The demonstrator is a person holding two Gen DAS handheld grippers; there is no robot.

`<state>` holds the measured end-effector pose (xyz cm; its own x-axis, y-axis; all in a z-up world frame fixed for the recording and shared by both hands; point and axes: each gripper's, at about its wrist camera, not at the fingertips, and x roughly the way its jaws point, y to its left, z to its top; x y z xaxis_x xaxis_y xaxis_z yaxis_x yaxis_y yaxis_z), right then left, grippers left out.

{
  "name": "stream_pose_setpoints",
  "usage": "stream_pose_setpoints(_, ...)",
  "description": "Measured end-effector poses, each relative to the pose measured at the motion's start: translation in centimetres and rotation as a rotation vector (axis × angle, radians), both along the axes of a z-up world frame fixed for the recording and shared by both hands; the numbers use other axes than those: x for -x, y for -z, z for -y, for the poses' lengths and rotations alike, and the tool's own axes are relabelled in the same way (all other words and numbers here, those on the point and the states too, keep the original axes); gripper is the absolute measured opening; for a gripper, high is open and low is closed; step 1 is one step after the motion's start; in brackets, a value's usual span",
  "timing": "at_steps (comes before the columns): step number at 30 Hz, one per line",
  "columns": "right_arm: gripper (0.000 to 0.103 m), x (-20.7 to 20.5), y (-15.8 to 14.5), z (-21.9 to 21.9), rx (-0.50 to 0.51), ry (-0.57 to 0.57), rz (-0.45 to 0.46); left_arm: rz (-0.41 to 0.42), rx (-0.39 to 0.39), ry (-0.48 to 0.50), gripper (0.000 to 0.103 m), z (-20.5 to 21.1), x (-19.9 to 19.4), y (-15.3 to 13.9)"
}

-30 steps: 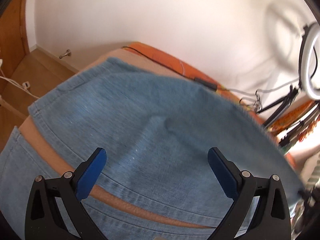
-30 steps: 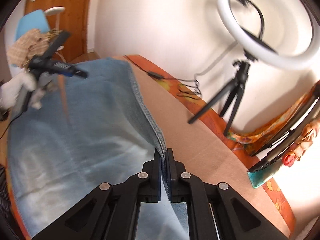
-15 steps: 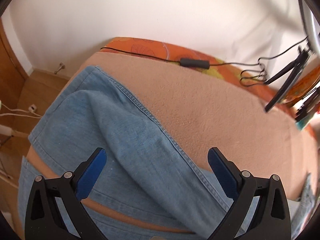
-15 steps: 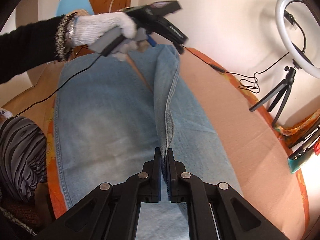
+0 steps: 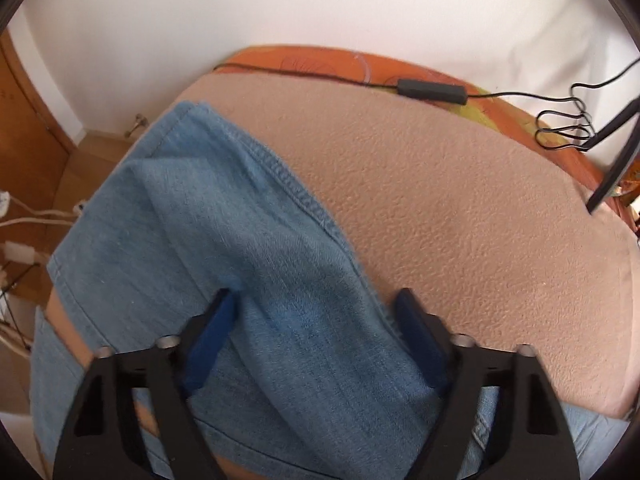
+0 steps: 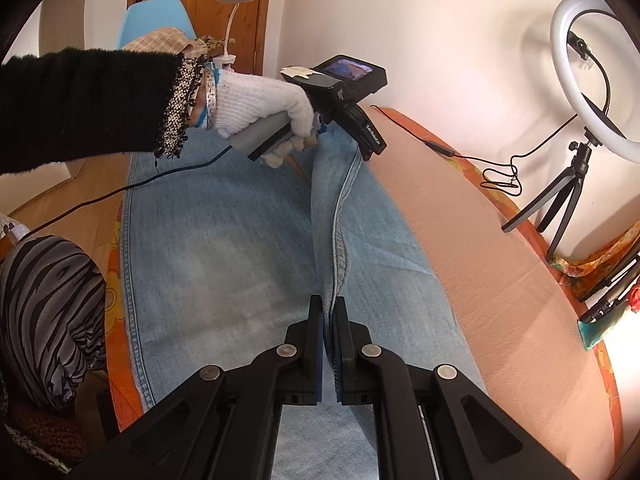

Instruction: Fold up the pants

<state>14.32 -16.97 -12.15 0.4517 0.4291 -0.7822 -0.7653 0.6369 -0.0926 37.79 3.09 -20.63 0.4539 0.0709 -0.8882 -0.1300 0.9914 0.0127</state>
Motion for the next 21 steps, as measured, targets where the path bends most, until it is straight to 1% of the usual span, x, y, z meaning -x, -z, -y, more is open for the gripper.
stream_pose_setpoints(1, 0.001, 0.0, -0.1, 0.0, -0.001, 0.004, 0.002, 0.017, -0.006, 0.009, 0.043, -0.1, 0.3, -0.2)
stream_pose_setpoints(2, 0.001, 0.0, -0.1, 0.0, -0.001, 0.008, 0.005, 0.032, 0.007, 0.019, 0.037, -0.2, 0.5, -0.4)
stream_pose_setpoints(3, 0.001, -0.1, -0.3, 0.0, -0.002, 0.013, 0.009, 0.046, 0.037, 0.024, 0.029, -0.6, 0.9, -0.7)
stream_pose_setpoints(7, 0.001, 0.0, -0.7, 0.0, 0.0, 0.032, 0.022, 0.097, 0.204, -0.01, 0.011, -2.6, 1.8, -1.1)
stream_pose_setpoints(10, 0.001, 0.3, -1.2, 0.0, 0.004, 0.04, 0.037, 0.146, 0.262, -0.007, 0.008, -3.1, 2.8, -2.2)
stream_pose_setpoints(13, 0.001, 0.9, -2.0, -0.2, 0.019, 0.036, 0.051, 0.197, 0.296, 0.0, 0.008, -4.1, 4.1, -3.6)
stream_pose_setpoints(16, 0.001, 1.6, -3.0, -0.1, 0.024, 0.035, 0.064, 0.241, 0.354, -0.021, 0.008, -5.3, 5.6, -4.8)
stream_pose_setpoints(18, 0.001, 2.4, -3.6, -0.1, 0.02, 0.029, 0.069, 0.261, 0.366, -0.017, 0.008, -5.6, 6.6, -5.5)
stream_pose_setpoints(21, 0.001, 3.7, -4.4, 0.2, 0.009, 0.017, 0.061, 0.303, 0.357, 0.002, 0.008, -5.9, 9.0, -6.8)
